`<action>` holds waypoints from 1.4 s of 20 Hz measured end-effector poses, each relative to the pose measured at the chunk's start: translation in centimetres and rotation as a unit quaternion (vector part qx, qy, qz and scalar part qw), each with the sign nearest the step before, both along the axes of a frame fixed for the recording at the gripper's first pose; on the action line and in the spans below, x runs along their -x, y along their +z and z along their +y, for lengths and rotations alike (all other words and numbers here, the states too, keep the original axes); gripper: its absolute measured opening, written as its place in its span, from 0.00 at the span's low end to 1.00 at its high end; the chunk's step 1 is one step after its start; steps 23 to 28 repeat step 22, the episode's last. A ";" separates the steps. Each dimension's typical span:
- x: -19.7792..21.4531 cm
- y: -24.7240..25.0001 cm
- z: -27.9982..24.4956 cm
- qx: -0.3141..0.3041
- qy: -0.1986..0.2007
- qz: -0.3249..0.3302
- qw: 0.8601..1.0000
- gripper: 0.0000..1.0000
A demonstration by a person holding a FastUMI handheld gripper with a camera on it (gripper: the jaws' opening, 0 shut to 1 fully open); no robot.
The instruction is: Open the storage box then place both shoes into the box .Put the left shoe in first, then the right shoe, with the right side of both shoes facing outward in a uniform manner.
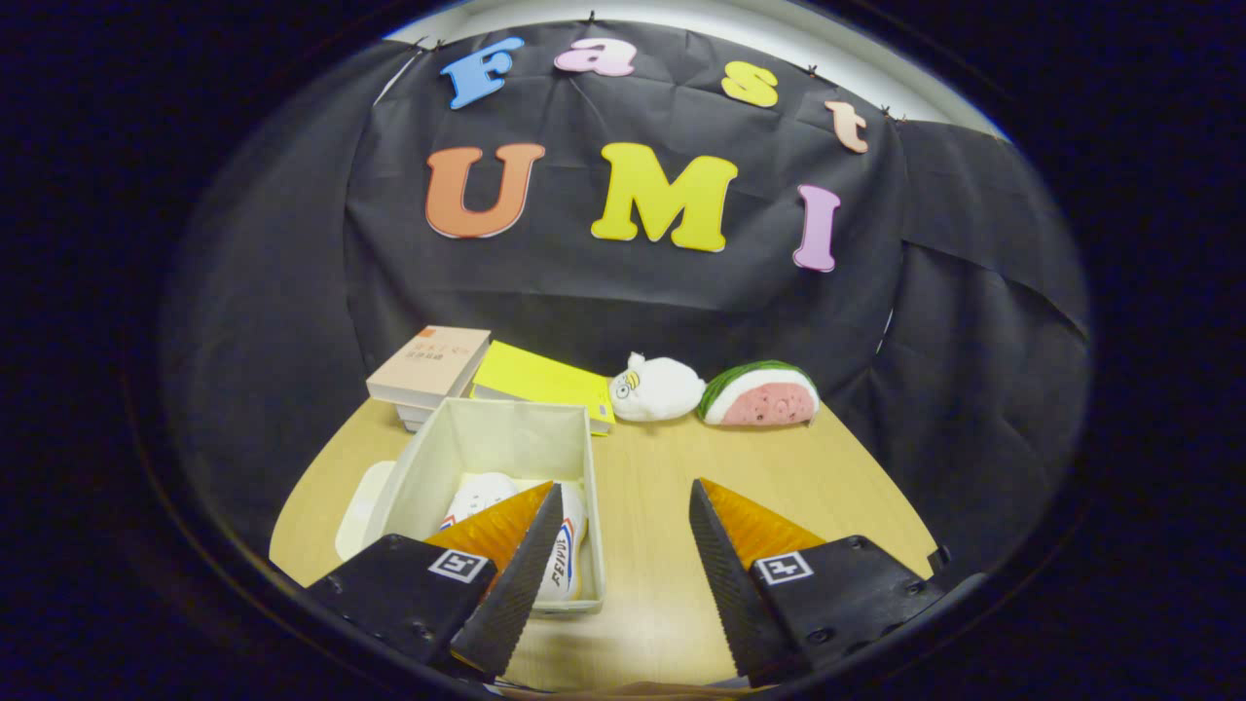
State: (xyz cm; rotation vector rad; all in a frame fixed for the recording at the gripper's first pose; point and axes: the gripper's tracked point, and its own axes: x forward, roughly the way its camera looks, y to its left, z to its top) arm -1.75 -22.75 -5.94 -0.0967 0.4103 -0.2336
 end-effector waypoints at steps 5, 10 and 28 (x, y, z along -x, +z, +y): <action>3.7 1.5 -1.6 0.009 0.014 -0.069 0.997 0.98; 5.9 1.9 -3.1 0.024 0.026 -0.123 0.992 1.00; 7.0 -0.6 -4.4 0.019 0.023 -0.137 0.990 1.00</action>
